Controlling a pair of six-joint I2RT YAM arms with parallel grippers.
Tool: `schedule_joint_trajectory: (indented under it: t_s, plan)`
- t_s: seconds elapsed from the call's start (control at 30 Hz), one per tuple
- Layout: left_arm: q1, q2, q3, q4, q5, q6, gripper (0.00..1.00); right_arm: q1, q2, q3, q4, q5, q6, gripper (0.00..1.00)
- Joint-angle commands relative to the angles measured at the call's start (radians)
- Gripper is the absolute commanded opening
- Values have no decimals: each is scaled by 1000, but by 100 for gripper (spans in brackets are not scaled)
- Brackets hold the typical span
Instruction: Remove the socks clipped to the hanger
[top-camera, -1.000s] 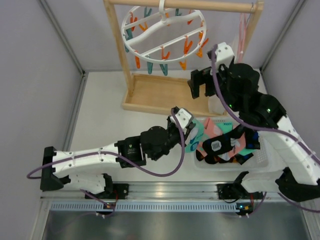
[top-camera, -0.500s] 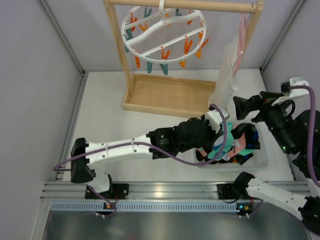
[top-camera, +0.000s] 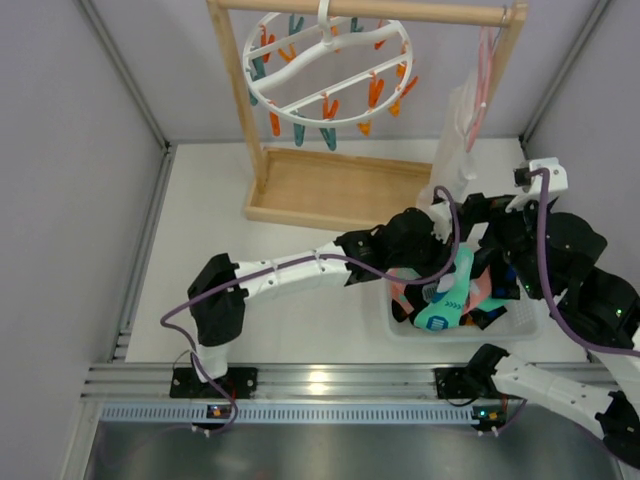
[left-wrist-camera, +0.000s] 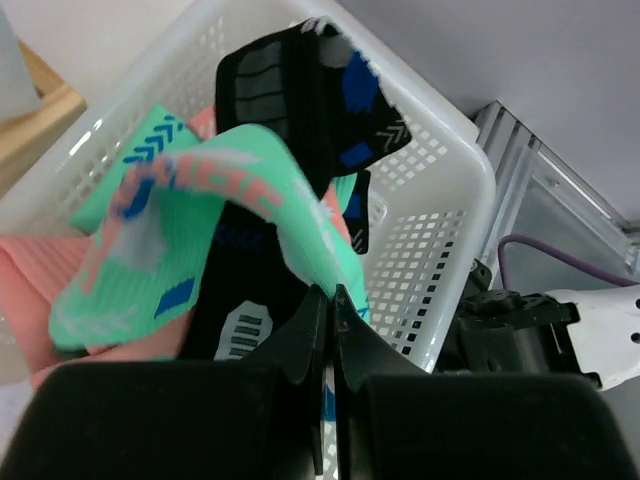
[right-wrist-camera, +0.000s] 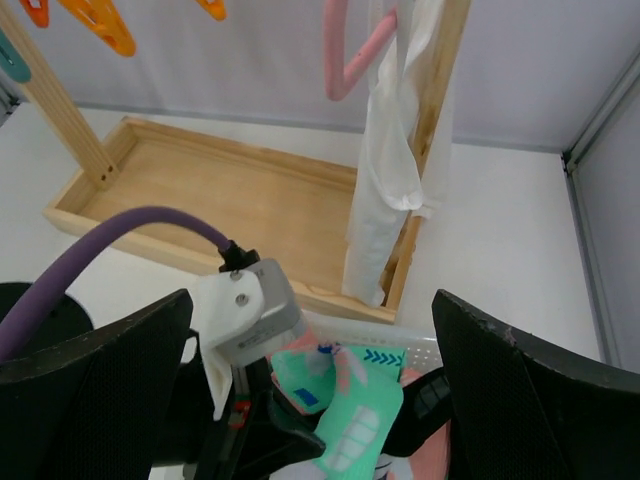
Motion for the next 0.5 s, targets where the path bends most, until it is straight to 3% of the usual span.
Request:
schedule_joint_trajectory:
  t_s: [0.0,0.2,0.47]
  plan:
    - [74,48,25,14,116,-121,0,9,12,-25,14,-2,19,100]
    - [77,101,-13,12,157,-153,0,3,18,-59,38,-4,25,99]
    - [69,96,-135,14,113,-173,3,-5,18,-90,53,-15,35,100]
